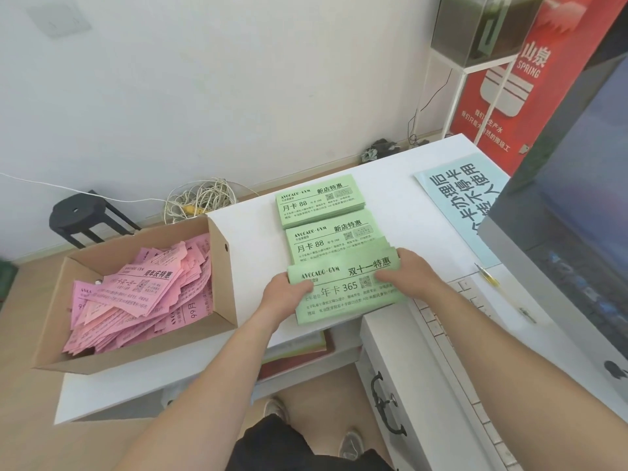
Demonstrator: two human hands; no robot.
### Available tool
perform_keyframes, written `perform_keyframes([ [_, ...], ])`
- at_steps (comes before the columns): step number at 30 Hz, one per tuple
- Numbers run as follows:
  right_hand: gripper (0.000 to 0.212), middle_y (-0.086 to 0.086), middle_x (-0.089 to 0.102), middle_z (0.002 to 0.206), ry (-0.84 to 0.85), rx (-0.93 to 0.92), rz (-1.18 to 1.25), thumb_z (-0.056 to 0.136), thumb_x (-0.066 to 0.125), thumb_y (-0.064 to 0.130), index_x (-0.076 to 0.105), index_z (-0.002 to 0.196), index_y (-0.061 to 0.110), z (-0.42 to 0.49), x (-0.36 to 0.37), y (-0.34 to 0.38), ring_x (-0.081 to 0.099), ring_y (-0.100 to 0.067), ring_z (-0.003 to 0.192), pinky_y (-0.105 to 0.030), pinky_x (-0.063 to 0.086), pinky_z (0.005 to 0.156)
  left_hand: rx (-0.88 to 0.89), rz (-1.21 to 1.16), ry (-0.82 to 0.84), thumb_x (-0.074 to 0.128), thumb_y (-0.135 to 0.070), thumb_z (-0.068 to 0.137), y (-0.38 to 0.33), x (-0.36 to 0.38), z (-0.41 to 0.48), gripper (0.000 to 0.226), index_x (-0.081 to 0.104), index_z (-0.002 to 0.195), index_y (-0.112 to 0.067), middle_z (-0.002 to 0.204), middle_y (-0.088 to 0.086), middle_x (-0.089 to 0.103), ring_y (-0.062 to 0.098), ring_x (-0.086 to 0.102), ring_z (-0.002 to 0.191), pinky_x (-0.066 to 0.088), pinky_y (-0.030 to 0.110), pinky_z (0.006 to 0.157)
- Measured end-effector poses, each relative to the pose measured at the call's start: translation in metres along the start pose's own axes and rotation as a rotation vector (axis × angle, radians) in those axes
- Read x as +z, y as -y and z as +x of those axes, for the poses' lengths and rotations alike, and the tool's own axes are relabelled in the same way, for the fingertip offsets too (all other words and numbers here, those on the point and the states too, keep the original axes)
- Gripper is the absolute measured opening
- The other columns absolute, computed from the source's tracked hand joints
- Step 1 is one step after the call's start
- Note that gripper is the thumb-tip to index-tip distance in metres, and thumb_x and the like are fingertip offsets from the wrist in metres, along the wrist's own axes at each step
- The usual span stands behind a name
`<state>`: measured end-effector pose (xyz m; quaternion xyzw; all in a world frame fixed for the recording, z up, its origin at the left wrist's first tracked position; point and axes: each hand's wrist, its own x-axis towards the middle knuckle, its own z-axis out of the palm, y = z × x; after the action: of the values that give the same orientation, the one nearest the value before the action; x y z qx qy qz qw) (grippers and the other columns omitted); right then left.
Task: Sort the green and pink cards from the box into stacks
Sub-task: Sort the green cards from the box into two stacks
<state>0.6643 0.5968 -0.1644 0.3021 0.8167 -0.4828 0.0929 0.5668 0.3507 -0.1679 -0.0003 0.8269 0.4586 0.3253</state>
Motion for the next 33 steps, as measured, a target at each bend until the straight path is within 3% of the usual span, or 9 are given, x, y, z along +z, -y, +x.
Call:
perform_keyframes([
  [4, 0.037, -0.002, 0.067, 0.105, -0.072, 0.102, -0.115, 0.079, 0.072, 0.03, 0.062, 0.111, 0.014, 0.011, 0.005, 0.009, 0.063, -0.023, 0.095, -0.03, 0.049, 0.074, -0.084, 0.122, -0.042, 0.063, -0.041, 0.065, 0.001, 0.015, 0.01, 0.043, 0.068, 0.1, -0.017, 0.101, 0.002, 0.075, 0.022, 0.07, 0.092, 0.06, 0.043, 0.084],
  [9, 0.04, -0.002, 0.062, 0.104, -0.088, 0.176, -0.239, 0.08, 0.07, 0.037, 0.054, 0.109, 0.014, 0.008, 0.012, 0.004, 0.059, -0.025, 0.095, -0.034, 0.05, 0.08, -0.071, 0.461, -0.252, 0.069, -0.048, 0.08, 0.006, 0.018, 0.003, 0.065, 0.047, 0.129, -0.012, 0.125, 0.002, 0.055, 0.025, 0.059, 0.109, 0.046, 0.035, 0.077],
  [12, 0.051, -0.003, 0.064, 0.111, -0.122, 0.189, -0.109, 0.082, 0.072, 0.038, 0.054, 0.121, 0.011, 0.009, 0.014, -0.006, 0.06, -0.024, 0.099, -0.037, 0.052, 0.086, 0.126, 0.496, -0.381, 0.066, -0.043, 0.086, 0.007, 0.024, -0.01, 0.051, 0.048, 0.129, -0.021, 0.124, -0.002, 0.052, 0.021, 0.055, 0.11, 0.045, 0.034, 0.081],
  [15, 0.064, -0.005, 0.062, 0.121, -0.161, 0.183, 0.025, 0.084, 0.074, 0.039, 0.052, 0.136, 0.009, 0.01, 0.012, -0.007, 0.06, -0.024, 0.11, -0.039, 0.051, 0.093, 0.34, 0.383, -0.202, 0.062, -0.023, 0.091, 0.001, 0.045, -0.017, 0.02, 0.062, 0.111, -0.026, 0.11, -0.009, 0.062, 0.009, 0.059, 0.088, 0.046, 0.028, 0.08],
  [19, 0.033, 0.0, 0.069, 0.109, -0.207, 0.123, 0.237, 0.092, 0.064, 0.042, 0.064, 0.11, 0.015, 0.003, 0.011, 0.0, 0.064, -0.021, 0.097, -0.035, 0.048, 0.081, 0.398, 0.268, 0.028, 0.058, -0.016, 0.094, -0.016, 0.075, -0.014, 0.027, 0.063, 0.12, -0.025, 0.115, -0.013, 0.062, -0.001, 0.058, 0.09, 0.049, 0.026, 0.087],
  [24, 0.029, -0.01, 0.066, 0.089, -0.071, 0.044, 0.432, 0.1, 0.042, 0.019, 0.068, 0.097, 0.007, -0.008, 0.007, 0.011, 0.064, -0.024, 0.075, -0.037, 0.052, 0.064, 0.172, 0.197, 0.023, 0.056, -0.069, 0.083, -0.047, 0.081, -0.012, 0.064, 0.054, 0.127, -0.022, 0.112, -0.011, 0.062, 0.013, 0.062, 0.1, 0.051, 0.039, 0.092],
  [27, 0.027, -0.009, 0.071, 0.096, -0.003, -0.007, 0.395, 0.097, 0.044, 0.01, 0.071, 0.1, 0.012, -0.012, 0.01, 0.015, 0.069, -0.022, 0.078, -0.031, 0.057, 0.061, 0.068, 0.138, 0.04, 0.054, -0.083, 0.067, -0.06, 0.079, -0.007, 0.078, 0.058, 0.111, -0.018, 0.101, -0.007, 0.067, 0.018, 0.068, 0.093, 0.057, 0.043, 0.086],
  [29, 0.026, -0.003, 0.072, 0.102, 0.007, -0.035, 0.353, 0.094, 0.049, 0.008, 0.072, 0.102, 0.018, -0.013, 0.013, 0.014, 0.071, -0.02, 0.084, -0.026, 0.056, 0.062, 0.044, 0.097, 0.051, 0.062, -0.071, 0.07, -0.063, 0.076, -0.004, 0.059, 0.059, 0.099, -0.019, 0.093, -0.001, 0.07, 0.021, 0.071, 0.086, 0.06, 0.044, 0.081],
  [33, 0.03, 0.007, 0.072, 0.109, 0.029, -0.059, 0.315, 0.092, 0.052, 0.008, 0.074, 0.104, 0.024, -0.013, 0.014, 0.009, 0.073, -0.02, 0.09, -0.035, 0.062, 0.075, -0.02, -0.024, 0.106, 0.07, -0.032, 0.088, -0.062, 0.069, 0.001, 0.025, 0.065, 0.106, -0.015, 0.099, 0.006, 0.073, 0.022, 0.073, 0.085, 0.063, 0.041, 0.077],
])
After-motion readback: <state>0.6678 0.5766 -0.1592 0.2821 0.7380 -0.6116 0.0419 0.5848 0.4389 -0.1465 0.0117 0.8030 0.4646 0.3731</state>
